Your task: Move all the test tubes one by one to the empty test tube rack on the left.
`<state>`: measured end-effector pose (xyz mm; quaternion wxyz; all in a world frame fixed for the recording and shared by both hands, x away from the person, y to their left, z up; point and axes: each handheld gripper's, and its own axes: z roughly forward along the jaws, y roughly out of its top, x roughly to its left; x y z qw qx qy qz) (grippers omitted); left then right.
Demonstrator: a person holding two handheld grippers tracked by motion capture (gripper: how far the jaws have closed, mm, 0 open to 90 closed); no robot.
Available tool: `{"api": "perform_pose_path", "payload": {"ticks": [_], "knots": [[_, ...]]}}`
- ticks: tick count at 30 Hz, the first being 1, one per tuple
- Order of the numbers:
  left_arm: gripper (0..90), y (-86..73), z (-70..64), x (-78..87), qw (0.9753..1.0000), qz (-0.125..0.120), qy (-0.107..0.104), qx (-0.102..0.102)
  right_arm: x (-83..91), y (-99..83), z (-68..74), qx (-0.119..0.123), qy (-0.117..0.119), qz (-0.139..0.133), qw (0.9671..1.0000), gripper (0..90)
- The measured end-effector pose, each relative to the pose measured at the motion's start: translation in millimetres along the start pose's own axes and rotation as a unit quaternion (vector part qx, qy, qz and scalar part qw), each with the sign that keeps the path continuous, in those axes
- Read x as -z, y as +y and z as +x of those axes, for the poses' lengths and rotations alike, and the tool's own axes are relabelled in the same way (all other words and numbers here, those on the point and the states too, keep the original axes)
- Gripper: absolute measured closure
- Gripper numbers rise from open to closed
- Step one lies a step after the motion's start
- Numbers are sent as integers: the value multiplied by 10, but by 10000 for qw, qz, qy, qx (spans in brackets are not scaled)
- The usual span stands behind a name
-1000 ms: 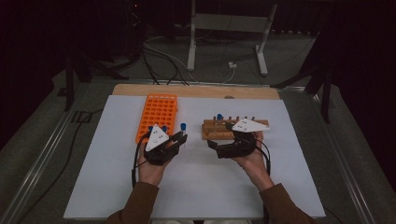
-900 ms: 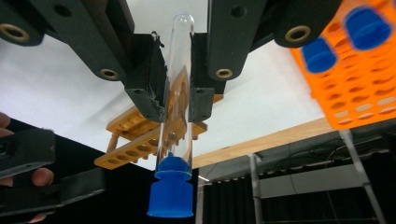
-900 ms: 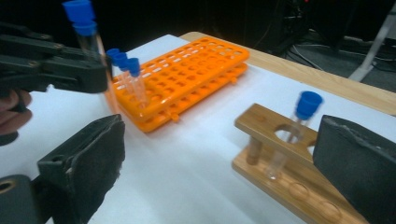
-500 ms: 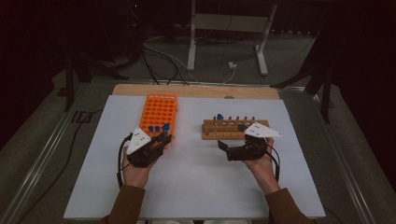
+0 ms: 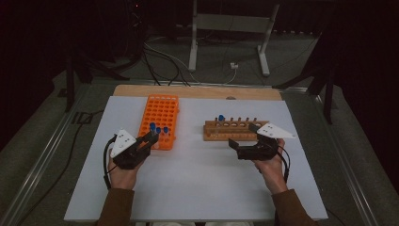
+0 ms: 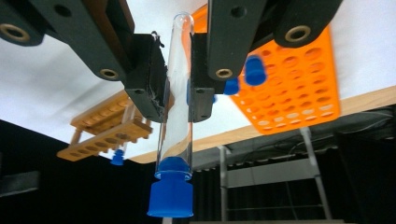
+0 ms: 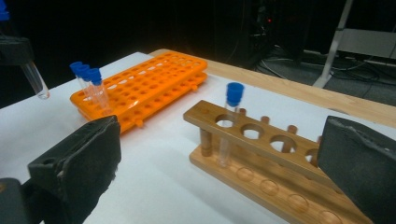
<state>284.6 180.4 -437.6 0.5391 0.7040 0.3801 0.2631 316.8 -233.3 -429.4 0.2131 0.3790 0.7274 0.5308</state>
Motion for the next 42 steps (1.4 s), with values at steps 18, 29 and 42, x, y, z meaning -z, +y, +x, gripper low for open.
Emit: {"api": "perform_pose_path", "payload": {"ticks": [18, 29, 42], "knots": [[782, -55, 204, -105, 9975, -109, 655, 234, 165, 60, -167, -270, -84, -300, 9992, 0], [782, -145, 379, -266, 9948, 110, 949, 353, 233, 72, -236, -418, -63, -458, 9981, 0], [782, -279, 439, -389, 9939, 315, 945, 465, 211, 58, -217, -378, -17, -444, 9983, 0]]}}
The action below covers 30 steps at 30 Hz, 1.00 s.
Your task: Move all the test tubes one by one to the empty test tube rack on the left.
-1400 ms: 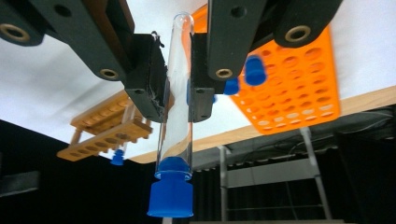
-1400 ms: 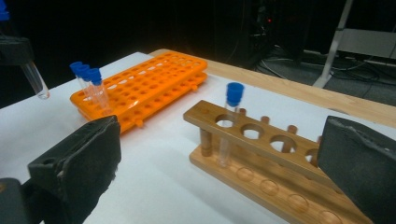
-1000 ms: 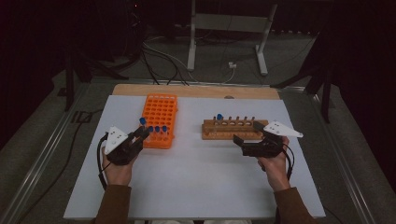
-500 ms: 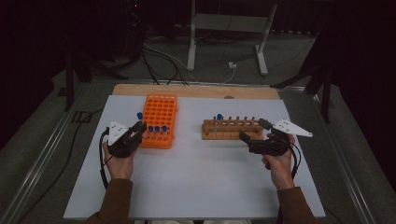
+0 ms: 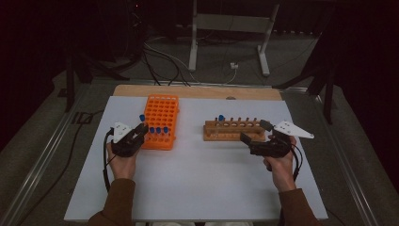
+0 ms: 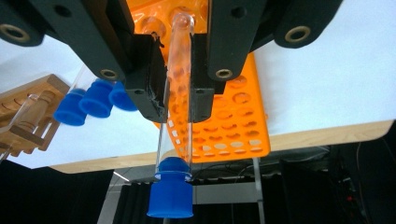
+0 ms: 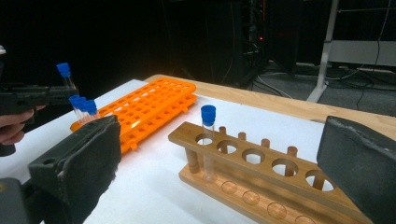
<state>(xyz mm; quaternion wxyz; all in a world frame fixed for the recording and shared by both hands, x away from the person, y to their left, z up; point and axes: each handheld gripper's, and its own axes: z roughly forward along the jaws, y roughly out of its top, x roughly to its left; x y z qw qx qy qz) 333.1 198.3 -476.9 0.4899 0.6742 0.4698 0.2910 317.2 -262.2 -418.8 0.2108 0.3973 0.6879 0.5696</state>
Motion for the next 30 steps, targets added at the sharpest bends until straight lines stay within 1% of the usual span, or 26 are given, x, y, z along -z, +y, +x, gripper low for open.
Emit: {"api": "perform_pose_path", "payload": {"ticks": [3, 7, 10, 13, 16, 17, 21, 23, 30], "knots": [[782, -43, 5, -19, 10000, 41, 0, 30, -9, -5, 9, 11, 12, 17, 10000, 0], [782, -109, 10, -54, 9998, 188, -30, 14, -15, -7, 19, 19, 19, 31, 10000, 0], [782, -161, -1, -86, 9991, 405, -16, -94, -20, -10, 21, 30, 20, 54, 10000, 0], [783, -191, 1, -90, 9988, 467, -19, -115, -23, -13, 22, 37, 30, 55, 10000, 0], [784, -189, -6, -90, 9983, 541, -31, -203, -29, -16, 27, 46, 37, 66, 10000, 0], [785, -187, -7, -91, 9982, 569, -37, -203, -31, -18, 30, 38, 49, 75, 10000, 0], [785, -201, -11, -112, 9969, 742, -40, -258, -45, -26, 47, 57, 70, 92, 9999, 0], [785, -216, -19, -130, 9959, 845, -17, -334, -48, -28, 51, 64, 78, 96, 9999, 0], [786, -222, -22, -134, 9955, 884, -19, -349, -55, -41, 39, 31, 82, 125, 9999, 0]]}}
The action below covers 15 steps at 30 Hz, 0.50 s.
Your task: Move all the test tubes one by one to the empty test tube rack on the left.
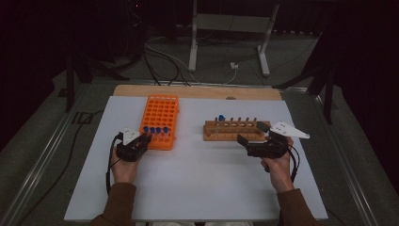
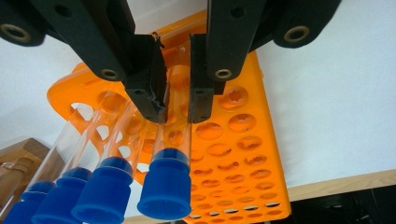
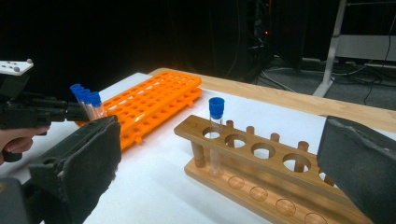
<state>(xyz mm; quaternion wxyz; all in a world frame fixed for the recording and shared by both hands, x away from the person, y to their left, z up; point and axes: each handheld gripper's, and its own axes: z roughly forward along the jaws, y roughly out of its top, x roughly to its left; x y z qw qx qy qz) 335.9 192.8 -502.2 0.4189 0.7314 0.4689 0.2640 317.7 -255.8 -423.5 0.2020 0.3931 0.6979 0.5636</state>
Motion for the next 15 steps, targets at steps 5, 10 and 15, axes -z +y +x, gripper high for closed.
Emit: {"api": "perform_pose_path", "payload": {"ticks": [5, 10, 15], "knots": [[781, 6, -3, 0, 10000, 16, 1, 39, -1, 1, 4, 21, -1, 7, 10000, 0], [731, 9, 6, 25, 9999, -3, -22, 128, 0, -1, -4, 10, -4, 12, 10000, 0], [666, 13, 20, 117, 9995, -173, -28, 260, -2, -8, -16, -14, 2, 14, 10000, 0]]}}
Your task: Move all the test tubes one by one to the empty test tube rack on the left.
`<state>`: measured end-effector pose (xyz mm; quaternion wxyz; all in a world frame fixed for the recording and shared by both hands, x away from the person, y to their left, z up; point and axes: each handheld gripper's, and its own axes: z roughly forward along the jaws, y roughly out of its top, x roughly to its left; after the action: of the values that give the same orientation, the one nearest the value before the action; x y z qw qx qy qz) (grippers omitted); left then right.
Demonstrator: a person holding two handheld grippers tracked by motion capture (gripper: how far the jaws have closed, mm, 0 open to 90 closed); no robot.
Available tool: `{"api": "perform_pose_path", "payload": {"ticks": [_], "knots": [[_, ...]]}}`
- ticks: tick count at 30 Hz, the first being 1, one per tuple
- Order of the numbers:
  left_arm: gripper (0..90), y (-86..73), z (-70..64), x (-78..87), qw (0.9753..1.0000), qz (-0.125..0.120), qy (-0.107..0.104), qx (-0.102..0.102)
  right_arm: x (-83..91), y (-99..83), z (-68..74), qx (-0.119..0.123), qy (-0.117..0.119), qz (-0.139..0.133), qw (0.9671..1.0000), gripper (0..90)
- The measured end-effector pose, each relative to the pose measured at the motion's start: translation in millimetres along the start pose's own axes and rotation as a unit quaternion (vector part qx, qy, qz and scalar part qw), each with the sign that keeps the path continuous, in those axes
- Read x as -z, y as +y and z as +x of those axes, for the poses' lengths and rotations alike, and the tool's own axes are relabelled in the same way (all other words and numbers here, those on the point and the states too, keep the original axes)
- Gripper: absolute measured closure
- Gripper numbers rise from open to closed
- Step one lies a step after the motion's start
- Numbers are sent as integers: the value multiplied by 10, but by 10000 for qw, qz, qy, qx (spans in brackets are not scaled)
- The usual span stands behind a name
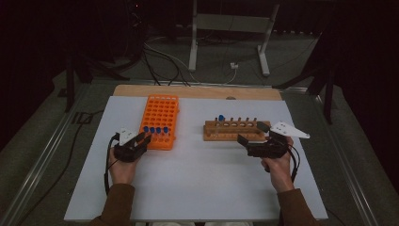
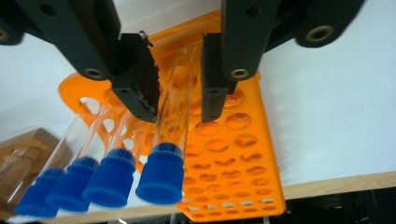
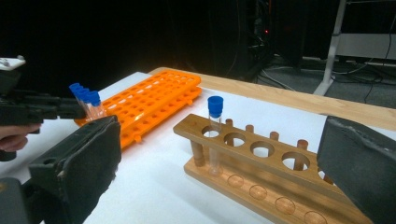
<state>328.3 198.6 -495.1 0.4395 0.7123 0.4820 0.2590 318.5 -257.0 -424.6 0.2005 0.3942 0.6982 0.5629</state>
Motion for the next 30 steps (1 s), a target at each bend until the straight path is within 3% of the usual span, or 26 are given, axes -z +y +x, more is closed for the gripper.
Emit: {"api": "perform_pose_path", "payload": {"ticks": [8, 11, 16, 19, 24, 30], "knots": [[514, 48, -22, 219, 9987, -404, -256, 201, -1, 3, 8, 1, 1, -2, 10000, 0], [445, 65, -72, 270, 9984, -483, -271, 138, -4, 4, 11, 4, -1, 4, 10000, 0], [293, 83, -116, 373, 9964, -716, -280, 347, -18, 10, 25, 36, -15, 28, 10000, 0], [221, 62, -137, 419, 9959, -776, -282, 366, -23, 20, 35, 49, -21, 39, 10000, 0], [156, 46, -178, 445, 9974, -650, -153, 277, -62, 82, 73, 99, -22, 33, 9999, 0], [14, 57, -214, 441, 9981, -498, -218, 300, -230, 147, 113, 170, -18, 197, 9997, 0]]}}
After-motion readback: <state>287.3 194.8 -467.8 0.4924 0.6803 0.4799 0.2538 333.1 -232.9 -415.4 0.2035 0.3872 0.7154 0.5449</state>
